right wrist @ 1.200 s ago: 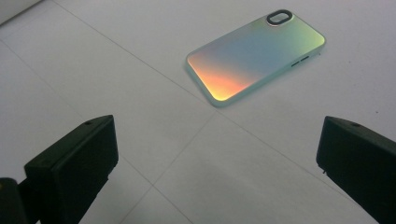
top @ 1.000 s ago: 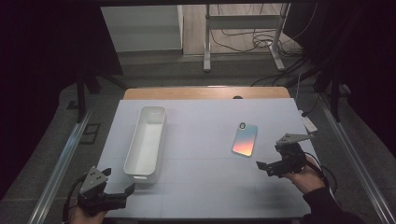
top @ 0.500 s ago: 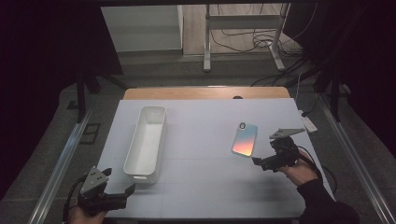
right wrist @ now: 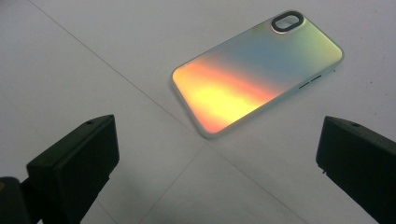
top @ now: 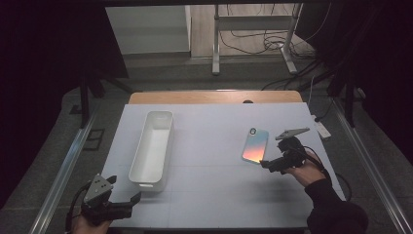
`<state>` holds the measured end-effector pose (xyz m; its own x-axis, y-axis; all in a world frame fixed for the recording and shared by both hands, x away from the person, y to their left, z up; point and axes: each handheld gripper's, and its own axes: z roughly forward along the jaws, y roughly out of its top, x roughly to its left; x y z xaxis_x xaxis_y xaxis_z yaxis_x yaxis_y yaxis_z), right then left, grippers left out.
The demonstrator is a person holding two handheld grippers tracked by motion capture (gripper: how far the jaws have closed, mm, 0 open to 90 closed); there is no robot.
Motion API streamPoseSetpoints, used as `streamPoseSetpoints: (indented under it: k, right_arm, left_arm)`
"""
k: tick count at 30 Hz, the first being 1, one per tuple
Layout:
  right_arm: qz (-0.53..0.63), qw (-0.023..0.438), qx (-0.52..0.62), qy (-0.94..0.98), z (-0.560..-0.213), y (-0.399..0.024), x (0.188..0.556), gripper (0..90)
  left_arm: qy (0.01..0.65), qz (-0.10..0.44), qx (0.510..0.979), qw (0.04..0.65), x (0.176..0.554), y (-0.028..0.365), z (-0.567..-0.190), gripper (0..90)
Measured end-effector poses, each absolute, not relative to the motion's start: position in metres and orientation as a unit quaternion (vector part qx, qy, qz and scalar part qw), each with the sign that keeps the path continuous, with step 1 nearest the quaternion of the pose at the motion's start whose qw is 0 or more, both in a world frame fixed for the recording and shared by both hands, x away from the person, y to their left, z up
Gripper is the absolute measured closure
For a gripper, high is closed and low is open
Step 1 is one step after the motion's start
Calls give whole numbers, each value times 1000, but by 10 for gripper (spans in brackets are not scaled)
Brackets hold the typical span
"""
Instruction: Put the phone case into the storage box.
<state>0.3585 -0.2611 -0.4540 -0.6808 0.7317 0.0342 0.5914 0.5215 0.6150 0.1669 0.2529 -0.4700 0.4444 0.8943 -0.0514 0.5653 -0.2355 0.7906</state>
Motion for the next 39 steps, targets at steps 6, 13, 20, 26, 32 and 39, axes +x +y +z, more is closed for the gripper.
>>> streamPoseSetpoints:
  k: [6, 13, 20, 26, 32, 39]
  right_arm:
    - [300, 114, 375, 870, -455, -258, 365, 0]
    - [300, 108, 380, 868, -455, -254, 376, 0]
    - [296, 98, 380, 871, -455, -248, 385, 0]
    - [288, 96, 379, 874, -456, -243, 392, 0]
    - [287, 95, 380, 874, -456, -240, 398, 0]
    - [278, 98, 378, 878, -458, -235, 405, 0]
  left_arm:
    - [482, 212, 757, 386, 167, 253, -470, 18]
    - [482, 212, 757, 386, 167, 253, -470, 19]
    - [482, 212, 757, 386, 167, 253, -470, 19]
    - [483, 212, 757, 386, 167, 253, -470, 19]
    - [483, 212, 757, 386, 167, 253, -470, 20]
    - [483, 212, 757, 385, 168, 253, -470, 21]
